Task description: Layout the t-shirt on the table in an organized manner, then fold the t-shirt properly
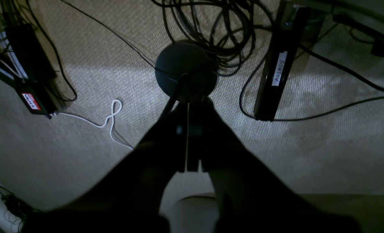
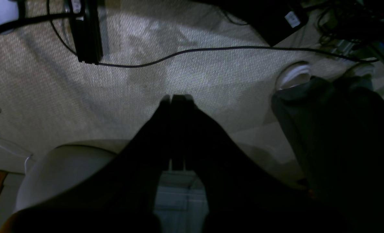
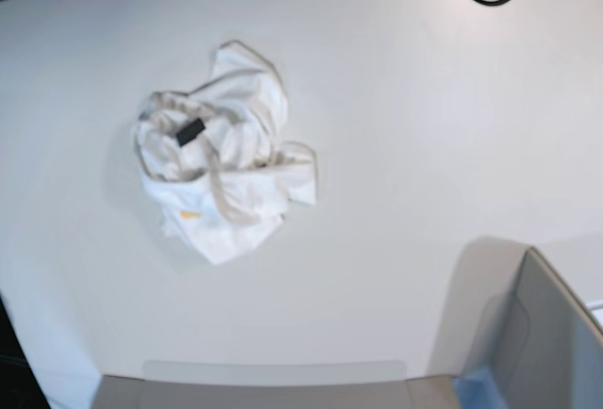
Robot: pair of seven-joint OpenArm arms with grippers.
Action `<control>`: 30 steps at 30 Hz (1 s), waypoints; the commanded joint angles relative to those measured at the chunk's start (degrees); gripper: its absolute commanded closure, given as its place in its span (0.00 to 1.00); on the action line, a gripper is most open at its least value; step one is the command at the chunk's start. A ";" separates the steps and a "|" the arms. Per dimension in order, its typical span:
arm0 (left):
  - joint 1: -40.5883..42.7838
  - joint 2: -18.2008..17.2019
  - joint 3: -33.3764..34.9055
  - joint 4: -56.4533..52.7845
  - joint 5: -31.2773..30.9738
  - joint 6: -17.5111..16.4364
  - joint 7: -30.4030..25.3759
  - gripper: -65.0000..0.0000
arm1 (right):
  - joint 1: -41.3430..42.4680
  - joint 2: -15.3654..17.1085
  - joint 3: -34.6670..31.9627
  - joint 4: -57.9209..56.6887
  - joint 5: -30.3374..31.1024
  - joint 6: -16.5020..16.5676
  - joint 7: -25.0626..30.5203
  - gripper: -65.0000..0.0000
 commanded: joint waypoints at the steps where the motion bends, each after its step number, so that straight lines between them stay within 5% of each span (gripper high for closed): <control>1: 0.35 -0.22 -0.10 0.06 -0.06 0.43 -0.39 0.99 | -0.77 -0.02 0.03 -0.04 0.21 0.30 -0.41 1.00; 25: 3.34 0.22 -0.10 0.50 -0.06 0.43 -0.39 0.99 | -7.62 0.33 -0.06 3.92 0.12 0.38 4.33 1.00; 30: 10.46 0.13 -0.10 10.79 -0.06 0.43 -0.39 0.99 | -13.69 2.00 -0.06 11.83 0.39 0.38 4.33 1.00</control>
